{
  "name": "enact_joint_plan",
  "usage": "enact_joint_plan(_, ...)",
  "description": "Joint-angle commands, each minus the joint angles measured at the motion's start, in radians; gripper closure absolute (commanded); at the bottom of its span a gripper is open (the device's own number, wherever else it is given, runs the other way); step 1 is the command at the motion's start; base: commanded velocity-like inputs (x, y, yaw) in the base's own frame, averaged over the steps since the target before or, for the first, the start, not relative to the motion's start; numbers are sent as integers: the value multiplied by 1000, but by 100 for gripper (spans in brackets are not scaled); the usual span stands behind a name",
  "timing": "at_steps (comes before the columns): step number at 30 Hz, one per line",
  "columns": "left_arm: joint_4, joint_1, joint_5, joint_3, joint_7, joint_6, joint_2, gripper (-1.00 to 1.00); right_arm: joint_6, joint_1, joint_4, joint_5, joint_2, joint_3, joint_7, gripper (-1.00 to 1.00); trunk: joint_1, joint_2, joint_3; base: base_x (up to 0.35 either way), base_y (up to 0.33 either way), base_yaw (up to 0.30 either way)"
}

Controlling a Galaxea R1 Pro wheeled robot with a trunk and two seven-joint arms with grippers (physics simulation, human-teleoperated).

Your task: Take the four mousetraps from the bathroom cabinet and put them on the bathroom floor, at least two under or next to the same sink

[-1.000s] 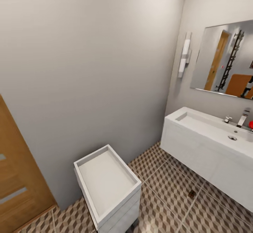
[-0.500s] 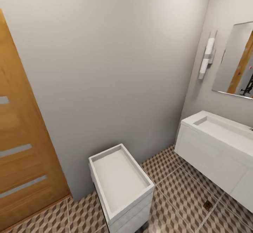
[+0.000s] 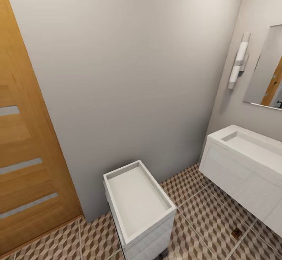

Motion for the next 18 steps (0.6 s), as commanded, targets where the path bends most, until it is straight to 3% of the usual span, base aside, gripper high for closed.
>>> enact_joint_plan(1, 0, -1, 8, -6, 1, -1, 0, -100, -4, -1, 3, 10, 0, -8, -5, -100, 0, -1, -1, 0, 0, 199)
enact_joint_plan(18, 0, -1, 8, -6, 1, -1, 0, -100, -4, -1, 3, 11, -1, -8, -5, -100, 0, -1, -1, 0, 0, 270)
